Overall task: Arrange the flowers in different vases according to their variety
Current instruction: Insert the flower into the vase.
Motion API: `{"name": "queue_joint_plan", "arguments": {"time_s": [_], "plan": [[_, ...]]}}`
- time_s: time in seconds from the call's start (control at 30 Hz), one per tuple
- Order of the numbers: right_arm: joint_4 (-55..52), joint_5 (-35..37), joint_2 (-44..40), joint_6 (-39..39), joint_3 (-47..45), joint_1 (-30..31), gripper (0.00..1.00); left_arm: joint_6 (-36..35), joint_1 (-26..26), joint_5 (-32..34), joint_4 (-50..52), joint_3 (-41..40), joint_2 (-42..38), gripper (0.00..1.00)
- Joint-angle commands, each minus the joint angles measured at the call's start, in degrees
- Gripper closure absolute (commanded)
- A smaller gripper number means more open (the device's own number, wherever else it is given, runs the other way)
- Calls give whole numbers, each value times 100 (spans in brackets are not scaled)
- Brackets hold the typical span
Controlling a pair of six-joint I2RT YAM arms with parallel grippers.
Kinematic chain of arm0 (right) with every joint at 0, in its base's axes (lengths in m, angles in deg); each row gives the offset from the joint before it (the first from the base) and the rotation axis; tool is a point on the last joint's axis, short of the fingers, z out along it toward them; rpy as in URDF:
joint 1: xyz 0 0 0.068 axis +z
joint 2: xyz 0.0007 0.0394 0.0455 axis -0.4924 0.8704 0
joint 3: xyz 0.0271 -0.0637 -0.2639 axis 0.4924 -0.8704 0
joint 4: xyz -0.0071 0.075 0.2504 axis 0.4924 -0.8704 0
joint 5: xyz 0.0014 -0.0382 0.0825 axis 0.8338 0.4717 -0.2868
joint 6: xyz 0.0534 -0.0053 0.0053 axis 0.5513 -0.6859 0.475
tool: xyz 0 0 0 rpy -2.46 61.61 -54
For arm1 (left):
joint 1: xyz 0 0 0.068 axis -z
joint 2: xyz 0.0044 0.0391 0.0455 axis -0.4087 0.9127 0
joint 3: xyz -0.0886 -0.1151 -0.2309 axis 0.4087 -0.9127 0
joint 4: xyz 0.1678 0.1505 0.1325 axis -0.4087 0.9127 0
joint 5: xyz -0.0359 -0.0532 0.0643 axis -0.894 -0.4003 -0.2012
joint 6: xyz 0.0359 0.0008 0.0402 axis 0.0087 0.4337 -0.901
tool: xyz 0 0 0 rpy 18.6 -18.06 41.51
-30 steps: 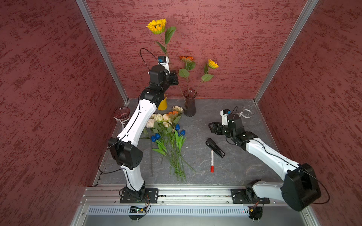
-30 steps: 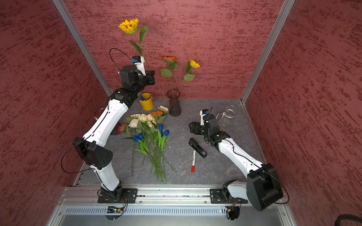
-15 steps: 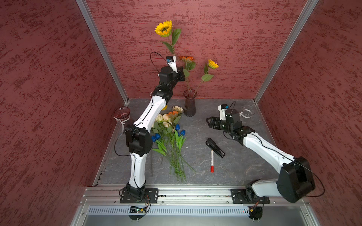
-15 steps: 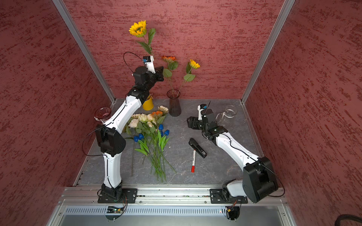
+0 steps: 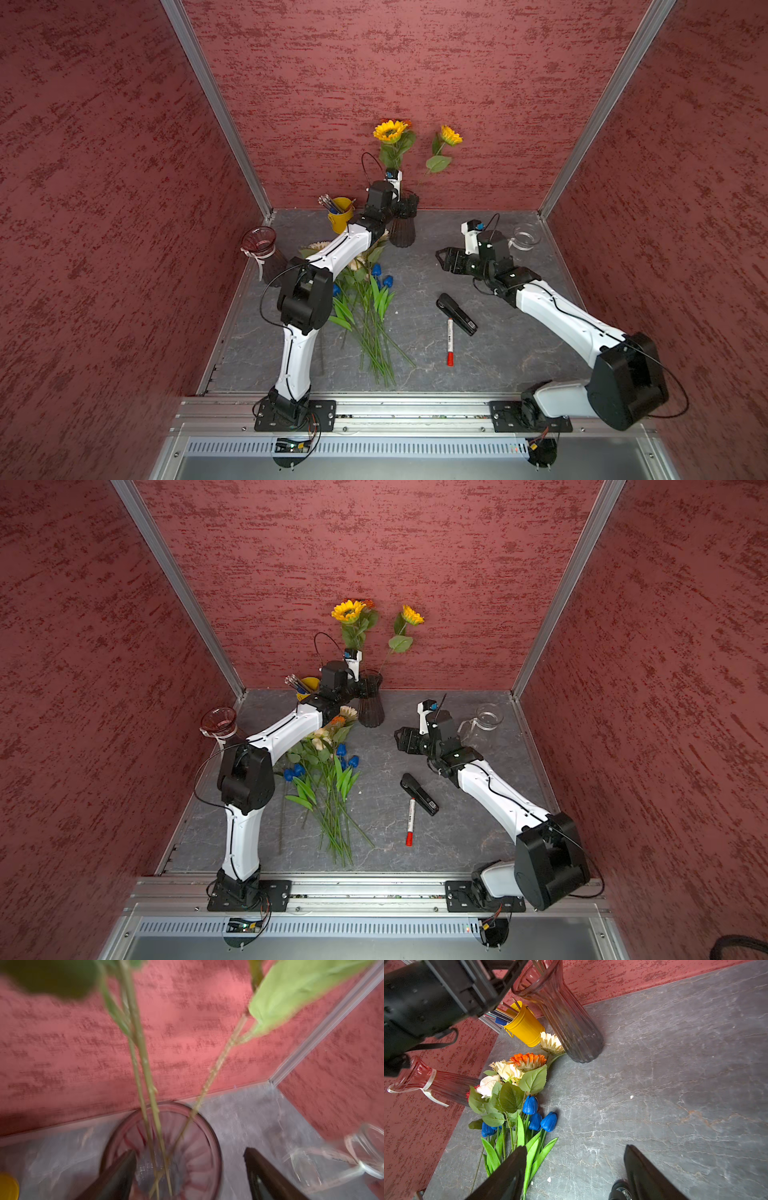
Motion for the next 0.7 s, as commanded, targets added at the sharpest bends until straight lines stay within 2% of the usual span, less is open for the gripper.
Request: {"name": "queue_joint_plan", "arguments": {"time_s": [0.0,0.2,0.33,0.57,0.67], "plan": [[-93,-284,25,-101,20,219,22,15,24,56,131,-546,-1001,10],[-295,-371,31,-57,-5,658,23,176,32,138,375,-2039,-2507,6],[-155,-352,171,103,-108,1030,25,345,50,215,1018,-2817,-3403,6],[284,-517,936,331,54,1411,28,905,54,357,1753,-4438,-4895,5],[412,-709,1403,366,366,1437,34,1171,2,417,2064,-4952,-5364,5]]}}
